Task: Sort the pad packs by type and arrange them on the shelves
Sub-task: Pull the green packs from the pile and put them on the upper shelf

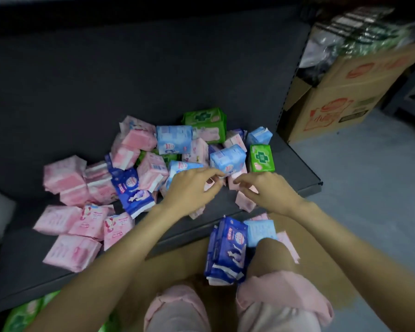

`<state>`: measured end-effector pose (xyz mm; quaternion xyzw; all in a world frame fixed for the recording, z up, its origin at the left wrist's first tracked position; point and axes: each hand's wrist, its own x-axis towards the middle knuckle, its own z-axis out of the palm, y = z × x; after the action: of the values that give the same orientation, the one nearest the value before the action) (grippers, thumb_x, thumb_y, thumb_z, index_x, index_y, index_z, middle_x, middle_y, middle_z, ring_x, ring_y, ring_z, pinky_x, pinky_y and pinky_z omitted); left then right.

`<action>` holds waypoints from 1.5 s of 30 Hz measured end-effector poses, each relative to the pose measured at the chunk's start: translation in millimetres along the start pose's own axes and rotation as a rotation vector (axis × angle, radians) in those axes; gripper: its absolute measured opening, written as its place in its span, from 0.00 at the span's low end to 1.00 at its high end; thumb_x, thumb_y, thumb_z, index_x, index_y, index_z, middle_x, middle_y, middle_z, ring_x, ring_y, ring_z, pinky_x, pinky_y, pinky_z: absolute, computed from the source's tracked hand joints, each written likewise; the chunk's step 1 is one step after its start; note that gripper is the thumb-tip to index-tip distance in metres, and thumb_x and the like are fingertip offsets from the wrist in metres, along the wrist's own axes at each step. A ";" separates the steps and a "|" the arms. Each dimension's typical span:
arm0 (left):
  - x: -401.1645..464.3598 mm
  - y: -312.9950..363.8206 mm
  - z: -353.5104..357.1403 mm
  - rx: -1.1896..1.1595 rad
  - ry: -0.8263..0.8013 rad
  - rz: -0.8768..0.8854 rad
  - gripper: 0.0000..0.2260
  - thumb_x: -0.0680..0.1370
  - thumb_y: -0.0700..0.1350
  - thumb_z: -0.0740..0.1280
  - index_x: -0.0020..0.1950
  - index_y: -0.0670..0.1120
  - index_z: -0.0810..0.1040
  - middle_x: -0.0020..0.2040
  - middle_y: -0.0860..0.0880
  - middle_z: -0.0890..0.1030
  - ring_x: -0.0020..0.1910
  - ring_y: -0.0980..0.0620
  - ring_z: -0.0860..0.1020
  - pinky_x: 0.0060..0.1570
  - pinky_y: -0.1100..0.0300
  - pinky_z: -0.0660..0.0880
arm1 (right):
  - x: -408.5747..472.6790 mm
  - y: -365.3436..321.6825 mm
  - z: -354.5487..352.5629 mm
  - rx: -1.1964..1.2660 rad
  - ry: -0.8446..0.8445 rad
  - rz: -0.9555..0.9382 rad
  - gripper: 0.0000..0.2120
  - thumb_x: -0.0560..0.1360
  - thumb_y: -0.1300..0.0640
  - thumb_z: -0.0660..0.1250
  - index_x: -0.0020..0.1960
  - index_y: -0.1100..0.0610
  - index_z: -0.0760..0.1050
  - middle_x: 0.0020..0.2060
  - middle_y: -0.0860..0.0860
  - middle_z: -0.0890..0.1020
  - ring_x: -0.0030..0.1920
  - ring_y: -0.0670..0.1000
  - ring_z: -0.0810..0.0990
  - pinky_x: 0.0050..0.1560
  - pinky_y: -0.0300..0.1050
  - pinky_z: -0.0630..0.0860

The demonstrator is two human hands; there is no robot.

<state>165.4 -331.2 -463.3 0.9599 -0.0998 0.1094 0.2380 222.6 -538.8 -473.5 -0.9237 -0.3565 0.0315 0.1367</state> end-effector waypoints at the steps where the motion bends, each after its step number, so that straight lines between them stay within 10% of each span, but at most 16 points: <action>1: 4.6 5.8 -20.9 0.030 0.109 0.063 0.14 0.77 0.54 0.59 0.55 0.53 0.81 0.49 0.56 0.84 0.47 0.53 0.81 0.41 0.57 0.77 | 8.2 -7.4 -16.9 -0.010 0.049 -0.039 0.13 0.79 0.52 0.60 0.62 0.48 0.75 0.53 0.47 0.82 0.52 0.52 0.79 0.46 0.46 0.73; 15: 59.8 37.4 -309.3 0.634 0.765 0.535 0.06 0.76 0.41 0.65 0.49 0.43 0.81 0.44 0.49 0.81 0.45 0.48 0.77 0.44 0.54 0.73 | 126.0 -131.7 -266.2 -0.123 0.894 -0.652 0.10 0.75 0.55 0.63 0.54 0.55 0.79 0.45 0.49 0.82 0.46 0.53 0.79 0.40 0.49 0.78; 27: 147.3 -50.3 -428.8 0.970 0.732 -0.028 0.15 0.72 0.47 0.69 0.58 0.44 0.76 0.55 0.41 0.76 0.55 0.38 0.73 0.51 0.48 0.68 | 300.0 -170.8 -335.4 -0.501 0.942 -0.417 0.30 0.58 0.62 0.77 0.60 0.58 0.77 0.56 0.61 0.78 0.55 0.64 0.76 0.50 0.56 0.73; 32: 172.5 -75.9 -446.5 0.974 0.667 -0.394 0.30 0.74 0.58 0.66 0.72 0.48 0.61 0.73 0.39 0.60 0.69 0.37 0.62 0.62 0.46 0.64 | 340.7 -182.0 -354.3 -0.724 0.735 -0.169 0.44 0.69 0.51 0.73 0.77 0.44 0.51 0.75 0.62 0.54 0.73 0.66 0.54 0.71 0.65 0.53; 35: 179.7 -96.9 -448.3 0.853 0.656 -0.533 0.35 0.74 0.60 0.67 0.74 0.46 0.57 0.72 0.37 0.60 0.65 0.37 0.67 0.60 0.48 0.67 | 349.4 -186.6 -355.9 -0.766 0.715 -0.104 0.45 0.69 0.52 0.73 0.76 0.40 0.50 0.69 0.62 0.64 0.66 0.65 0.67 0.66 0.62 0.62; 39: 183.6 -97.4 -445.5 0.963 0.750 -0.446 0.28 0.77 0.59 0.63 0.71 0.46 0.61 0.61 0.40 0.70 0.56 0.39 0.73 0.50 0.48 0.71 | 348.8 -184.7 -357.9 -0.759 1.034 -0.269 0.41 0.53 0.60 0.80 0.65 0.46 0.75 0.44 0.60 0.80 0.39 0.61 0.78 0.42 0.53 0.75; 45: 165.2 -49.6 -424.9 0.597 0.864 -0.197 0.28 0.72 0.60 0.67 0.67 0.50 0.66 0.59 0.43 0.71 0.57 0.40 0.73 0.46 0.50 0.72 | 283.1 -191.1 -364.6 -0.405 1.069 -0.270 0.38 0.65 0.39 0.59 0.74 0.46 0.61 0.51 0.60 0.76 0.48 0.62 0.74 0.48 0.54 0.69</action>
<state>266.4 -107.9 -75.7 0.8583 0.1333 0.4952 -0.0168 365.6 -298.4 -59.7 -0.7654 -0.3515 -0.5253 0.1211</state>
